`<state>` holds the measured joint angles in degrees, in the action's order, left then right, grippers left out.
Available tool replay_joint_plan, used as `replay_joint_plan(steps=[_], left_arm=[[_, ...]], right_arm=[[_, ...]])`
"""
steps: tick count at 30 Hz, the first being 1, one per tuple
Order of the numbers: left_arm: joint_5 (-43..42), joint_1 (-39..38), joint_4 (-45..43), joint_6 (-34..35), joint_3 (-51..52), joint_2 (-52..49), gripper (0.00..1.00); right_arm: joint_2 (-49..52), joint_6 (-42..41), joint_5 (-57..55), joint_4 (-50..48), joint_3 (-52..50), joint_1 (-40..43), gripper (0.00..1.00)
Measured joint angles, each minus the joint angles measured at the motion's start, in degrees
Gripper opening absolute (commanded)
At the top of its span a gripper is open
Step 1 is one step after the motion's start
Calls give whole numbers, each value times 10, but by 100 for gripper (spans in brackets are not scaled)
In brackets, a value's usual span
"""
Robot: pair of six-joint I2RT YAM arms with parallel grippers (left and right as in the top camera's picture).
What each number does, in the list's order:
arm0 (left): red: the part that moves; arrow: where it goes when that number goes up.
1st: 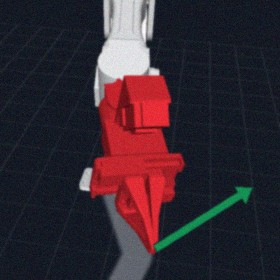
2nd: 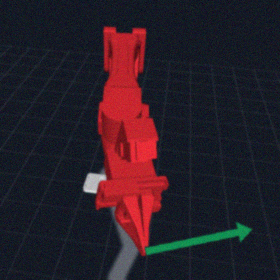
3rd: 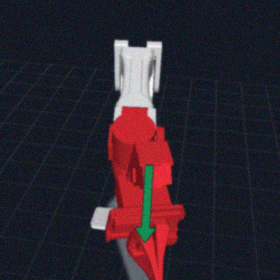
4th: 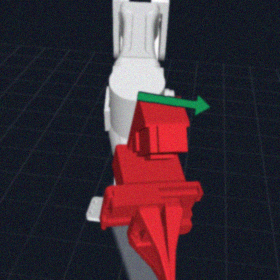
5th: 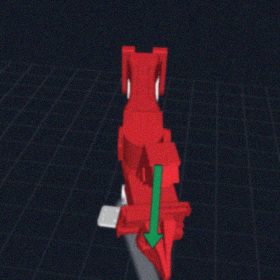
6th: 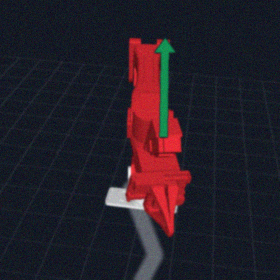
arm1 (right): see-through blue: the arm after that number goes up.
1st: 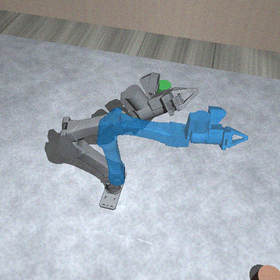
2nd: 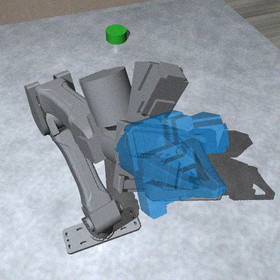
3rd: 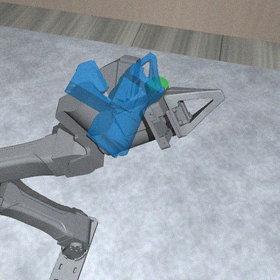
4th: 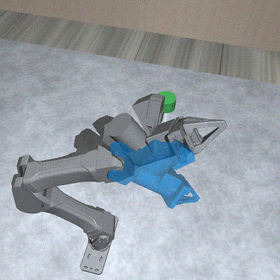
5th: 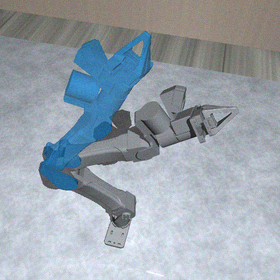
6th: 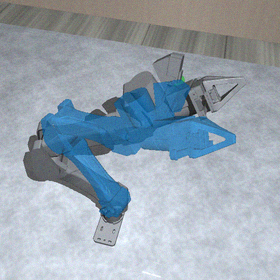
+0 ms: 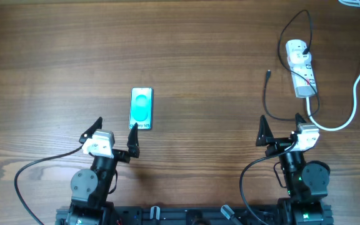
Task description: Plug charger to phone and switch on socket
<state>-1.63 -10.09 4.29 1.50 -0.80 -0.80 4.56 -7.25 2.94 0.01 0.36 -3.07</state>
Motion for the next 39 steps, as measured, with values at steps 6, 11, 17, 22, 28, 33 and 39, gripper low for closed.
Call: replay_joint_plan(steps=[6,11,17,22,28,33,39], left_arm=[[0,0,2,4,0,-4,100],[0,0,55,23,-25,-22,100],[0,0,107,29,-120,-89,100],[0,0,139,31,-198,-181,100],[0,0,186,33,-287,-289,100],[0,0,262,34,-372,-361,100],[0,-3,367,35,-477,-447,100]], right_arm=[[0,0,0,0,0,0,100],[0,0,0,0,0,0,100],[0,0,0,0,0,0,100],[0,0,0,0,0,0,100],[0,0,0,0,0,0,100],[0,0,0,0,0,0,100],[0,0,0,0,0,0,100]])
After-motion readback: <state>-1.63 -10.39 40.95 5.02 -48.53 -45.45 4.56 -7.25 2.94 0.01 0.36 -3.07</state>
